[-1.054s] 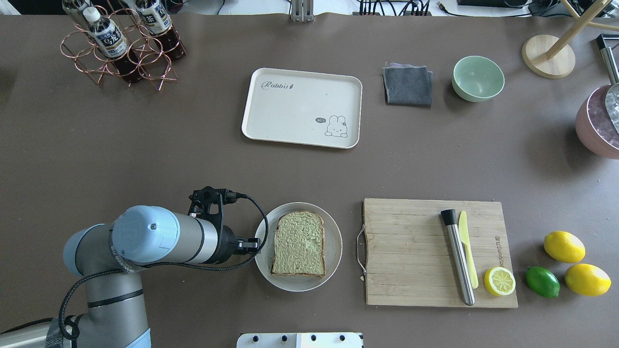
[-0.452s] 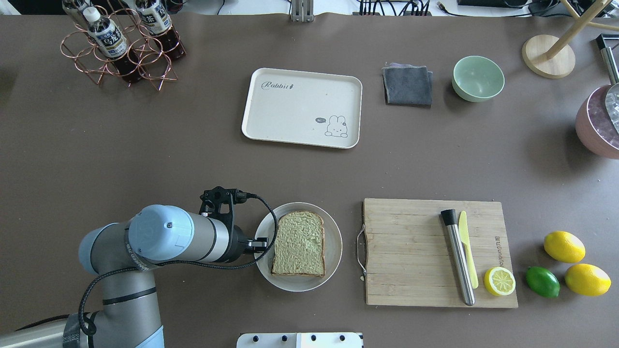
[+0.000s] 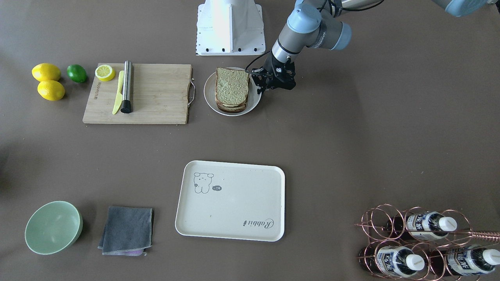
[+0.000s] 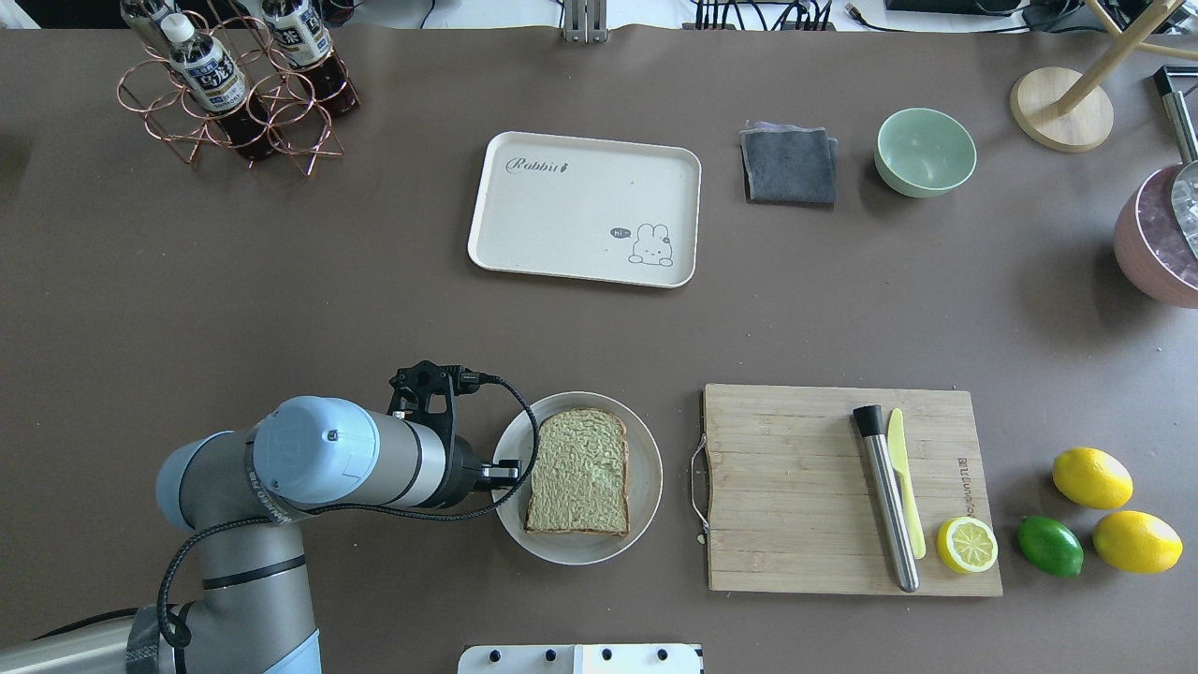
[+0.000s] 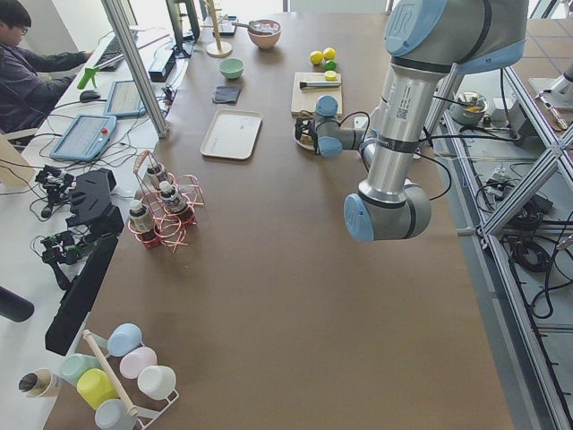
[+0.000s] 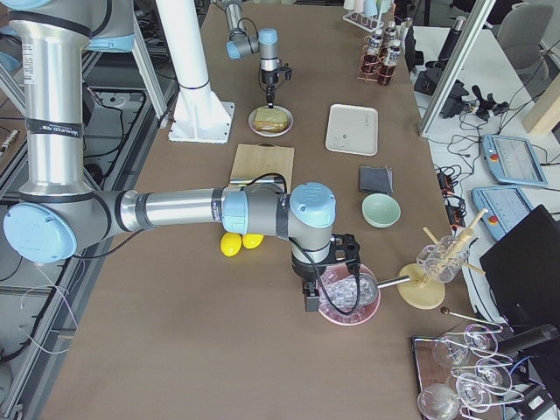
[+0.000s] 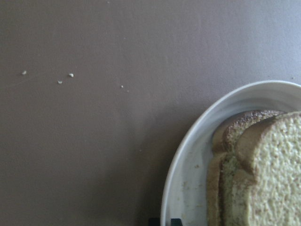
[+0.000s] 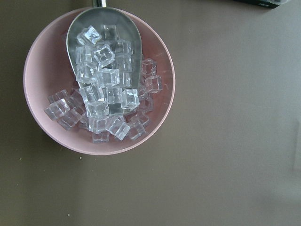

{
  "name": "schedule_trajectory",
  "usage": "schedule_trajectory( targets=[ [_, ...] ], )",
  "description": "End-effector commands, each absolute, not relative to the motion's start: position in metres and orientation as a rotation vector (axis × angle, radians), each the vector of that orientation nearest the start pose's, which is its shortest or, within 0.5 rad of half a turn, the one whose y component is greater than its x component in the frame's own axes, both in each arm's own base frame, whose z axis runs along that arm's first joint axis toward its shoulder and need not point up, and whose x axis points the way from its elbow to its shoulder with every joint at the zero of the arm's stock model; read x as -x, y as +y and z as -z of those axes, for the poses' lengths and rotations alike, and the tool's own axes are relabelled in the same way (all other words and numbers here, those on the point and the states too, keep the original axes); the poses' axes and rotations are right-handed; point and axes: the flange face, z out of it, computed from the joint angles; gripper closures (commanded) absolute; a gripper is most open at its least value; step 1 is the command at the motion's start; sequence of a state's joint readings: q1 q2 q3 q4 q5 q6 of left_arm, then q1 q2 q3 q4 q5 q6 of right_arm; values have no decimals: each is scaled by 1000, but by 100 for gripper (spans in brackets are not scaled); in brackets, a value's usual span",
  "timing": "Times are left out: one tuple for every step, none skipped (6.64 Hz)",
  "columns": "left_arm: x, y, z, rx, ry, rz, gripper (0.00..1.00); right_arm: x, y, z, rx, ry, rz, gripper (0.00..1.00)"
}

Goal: Make sandwich and place on tray
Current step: 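Grasp the white plate rim with the left gripper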

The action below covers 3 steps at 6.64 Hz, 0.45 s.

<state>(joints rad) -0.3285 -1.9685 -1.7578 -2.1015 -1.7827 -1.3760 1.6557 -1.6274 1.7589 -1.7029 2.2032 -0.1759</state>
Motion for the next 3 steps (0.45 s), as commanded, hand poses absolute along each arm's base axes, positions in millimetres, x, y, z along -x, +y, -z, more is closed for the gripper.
schedule_trajectory(
  targets=[
    [-540,-327,-283,-123,1135,28,100,-114,-456,-618,-78,-618,88,0],
    [-530,-347,-273,-148,1149,51,100,-114,-452,-621,-72,-620,86,0],
    [-519,-367,-258,-149,1168,64,100,-114,-452,-621,-72,-620,86,0]
  ],
)
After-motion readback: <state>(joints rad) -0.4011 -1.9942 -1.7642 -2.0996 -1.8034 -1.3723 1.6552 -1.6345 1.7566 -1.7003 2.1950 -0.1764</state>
